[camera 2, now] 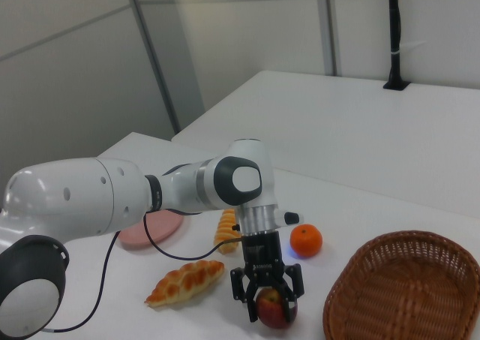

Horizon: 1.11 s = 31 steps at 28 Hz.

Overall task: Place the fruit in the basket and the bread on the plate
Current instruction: 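Close the gripper on the red apple and lift it, then carry the apple over the wicker basket and release it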

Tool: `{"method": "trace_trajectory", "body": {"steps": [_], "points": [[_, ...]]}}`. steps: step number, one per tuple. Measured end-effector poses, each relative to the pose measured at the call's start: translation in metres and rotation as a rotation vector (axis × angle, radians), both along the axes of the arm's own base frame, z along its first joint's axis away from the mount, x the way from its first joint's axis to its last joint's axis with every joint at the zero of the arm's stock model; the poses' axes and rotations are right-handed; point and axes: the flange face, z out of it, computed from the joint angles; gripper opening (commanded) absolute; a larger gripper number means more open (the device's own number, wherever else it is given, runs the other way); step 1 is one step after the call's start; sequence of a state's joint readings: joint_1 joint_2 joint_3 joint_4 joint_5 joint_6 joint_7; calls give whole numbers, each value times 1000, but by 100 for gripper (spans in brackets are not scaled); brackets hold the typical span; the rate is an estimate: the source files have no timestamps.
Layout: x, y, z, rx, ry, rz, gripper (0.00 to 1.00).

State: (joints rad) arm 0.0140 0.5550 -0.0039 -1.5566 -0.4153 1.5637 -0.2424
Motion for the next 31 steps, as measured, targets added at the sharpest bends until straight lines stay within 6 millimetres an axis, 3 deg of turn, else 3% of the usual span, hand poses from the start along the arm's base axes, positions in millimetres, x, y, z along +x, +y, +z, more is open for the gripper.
{"method": "trace_trajectory", "body": {"steps": [8, 15, 19, 23, 27, 31], "points": [[5, 1, 8, 3, -21, -2, 0], [22, -11, 61, 60, -139, -64, 0], [26, -51, 102, 95, -230, -145, 0], [29, -113, 133, 124, -369, -234, 0], [30, -174, 138, 120, -506, -288, 0], [32, -209, 121, 110, -579, -305, 1]]}}
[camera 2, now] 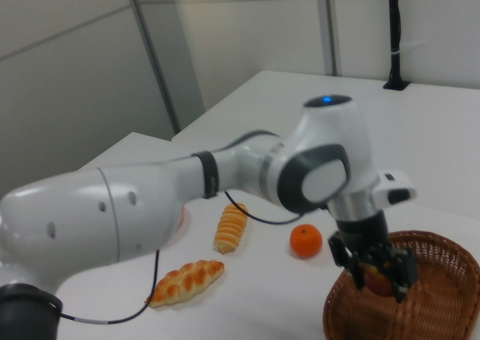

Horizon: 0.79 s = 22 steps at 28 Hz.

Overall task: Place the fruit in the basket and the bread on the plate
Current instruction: 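Carry the apple over the wicker basket and release it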

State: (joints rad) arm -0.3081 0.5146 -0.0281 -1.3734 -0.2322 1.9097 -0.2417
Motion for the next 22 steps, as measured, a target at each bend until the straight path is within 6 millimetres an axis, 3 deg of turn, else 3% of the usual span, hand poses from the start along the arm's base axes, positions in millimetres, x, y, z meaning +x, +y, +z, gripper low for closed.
{"method": "trace_trajectory", "body": {"steps": [2, 4, 6, 8, 10, 16, 22], "points": [[1, -6, -16, -4, 4, 1, 2], [1, -8, -41, -24, 43, 17, 16], [-1, -7, -61, -42, 84, 34, 45], [-4, -5, -80, -55, 124, 48, 88], [-7, -4, -96, -61, 153, 57, 99], [-7, -5, -88, -74, 145, 57, 100], [-8, -10, -55, -23, 73, 15, 100]]}}
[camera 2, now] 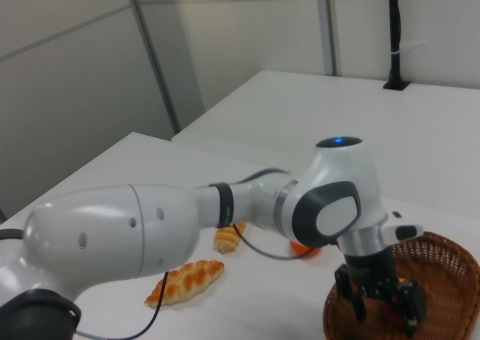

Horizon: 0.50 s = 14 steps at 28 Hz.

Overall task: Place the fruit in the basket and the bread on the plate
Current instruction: 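Carry the apple over the wicker basket and release it, then move the gripper to the striped bread roll and grasp it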

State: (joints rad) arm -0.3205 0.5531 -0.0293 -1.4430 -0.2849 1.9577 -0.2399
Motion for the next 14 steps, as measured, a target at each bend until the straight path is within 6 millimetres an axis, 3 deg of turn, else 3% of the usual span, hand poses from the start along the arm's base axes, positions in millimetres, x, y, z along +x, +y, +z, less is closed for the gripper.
{"method": "trace_trajectory", "body": {"steps": [5, 8, 9, 11, 14], "points": [[0, 13, 52, 107, -118, -31, 100], [6, 43, 87, 181, -193, -16, 100], [9, 57, 94, 205, -210, -5, 100], [18, 104, 107, 249, -234, 48, 100], [29, 172, 109, 277, -230, 130, 100]]}}
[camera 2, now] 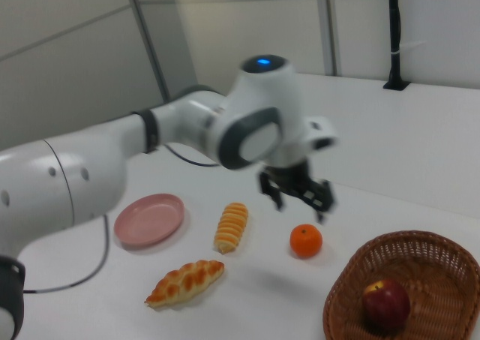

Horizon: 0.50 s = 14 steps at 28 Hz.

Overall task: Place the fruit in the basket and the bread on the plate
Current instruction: 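Move the gripper to the striped bread roll and grasp it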

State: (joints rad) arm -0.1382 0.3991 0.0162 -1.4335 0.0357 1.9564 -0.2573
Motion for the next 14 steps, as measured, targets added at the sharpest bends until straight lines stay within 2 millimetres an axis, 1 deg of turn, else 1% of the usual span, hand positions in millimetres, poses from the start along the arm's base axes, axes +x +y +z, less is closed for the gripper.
{"method": "trace_trajectory", "body": {"steps": [1, 3, 7, 10, 12, 14], "points": [[3, 34, -3, 3, 5, 35, 100], [5, 82, -10, 7, 18, 83, 100], [3, 158, -31, 8, 52, 155, 100], [3, 186, -46, 2, 64, 188, 100], [5, 199, -56, -6, 52, 203, 100], [9, 209, -72, -26, 37, 220, 100]]}}
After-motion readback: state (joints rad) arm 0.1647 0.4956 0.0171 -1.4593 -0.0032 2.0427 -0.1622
